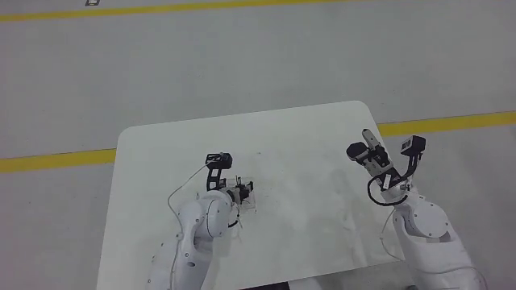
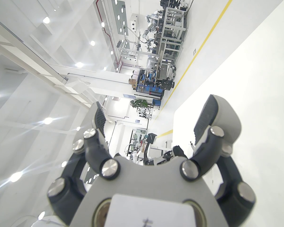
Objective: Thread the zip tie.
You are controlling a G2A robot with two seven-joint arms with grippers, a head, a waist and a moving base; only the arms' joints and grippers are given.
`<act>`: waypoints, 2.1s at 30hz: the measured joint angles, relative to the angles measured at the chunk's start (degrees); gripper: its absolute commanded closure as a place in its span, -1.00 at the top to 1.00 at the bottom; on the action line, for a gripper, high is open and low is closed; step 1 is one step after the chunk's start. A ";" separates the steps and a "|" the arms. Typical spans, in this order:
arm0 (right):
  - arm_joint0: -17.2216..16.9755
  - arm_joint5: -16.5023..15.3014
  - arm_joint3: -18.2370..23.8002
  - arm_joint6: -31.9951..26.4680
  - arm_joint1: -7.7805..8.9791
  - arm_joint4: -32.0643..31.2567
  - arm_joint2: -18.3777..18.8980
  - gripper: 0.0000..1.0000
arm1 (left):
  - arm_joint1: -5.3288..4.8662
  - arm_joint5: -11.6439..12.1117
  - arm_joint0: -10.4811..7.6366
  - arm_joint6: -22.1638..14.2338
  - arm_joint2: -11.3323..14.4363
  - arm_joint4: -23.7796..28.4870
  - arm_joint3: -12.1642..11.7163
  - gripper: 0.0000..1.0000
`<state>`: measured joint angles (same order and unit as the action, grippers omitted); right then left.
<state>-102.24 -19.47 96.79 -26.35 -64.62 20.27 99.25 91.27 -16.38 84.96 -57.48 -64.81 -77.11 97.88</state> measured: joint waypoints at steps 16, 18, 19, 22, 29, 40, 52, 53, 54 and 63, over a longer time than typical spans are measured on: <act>0.00 0.00 0.00 0.00 0.00 0.00 0.00 1.00 | -0.24 -3.13 -3.02 1.33 2.82 -2.09 -5.91 -0.78; 0.00 0.00 0.00 0.00 0.00 0.00 0.00 1.00 | -0.14 -3.11 -3.07 1.66 2.95 -2.40 -6.32 -0.78; 0.00 0.00 0.00 0.00 0.00 0.00 0.00 1.00 | -0.07 -3.11 -3.10 1.82 3.07 -2.62 -6.56 -0.78; 0.00 0.00 0.00 0.00 0.00 0.00 0.00 1.00 | 0.12 -3.10 -3.20 2.02 3.32 -2.98 -7.09 -0.78; 0.00 0.00 0.00 0.00 0.00 0.00 0.00 1.00 | 0.58 -3.10 -3.53 2.15 3.41 -3.39 -8.07 -0.74; 0.00 0.00 0.00 0.00 0.00 0.00 0.00 1.00 | 1.52 -3.10 -3.70 2.94 3.09 -5.24 -9.26 -0.92; 0.00 0.00 0.00 0.00 0.00 0.00 0.00 1.00 | 2.45 -3.10 -3.63 3.07 2.20 -6.31 -10.01 -0.90; 0.00 0.00 0.00 0.00 0.00 0.00 0.00 1.00 | 2.52 -3.10 -3.67 3.11 2.14 -6.32 -10.13 -0.90; 0.00 0.00 0.00 0.00 0.00 0.00 0.00 1.00 | 2.58 -3.10 -3.72 3.15 2.08 -6.33 -10.25 -0.90; 0.00 0.00 0.00 0.00 0.00 0.00 0.00 1.00 | 3.12 -3.10 -4.26 3.18 1.76 -6.17 -11.24 -0.92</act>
<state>-102.24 -19.47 96.79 -26.35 -64.62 20.27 99.25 94.38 -19.48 80.69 -54.30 -63.05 -83.28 86.65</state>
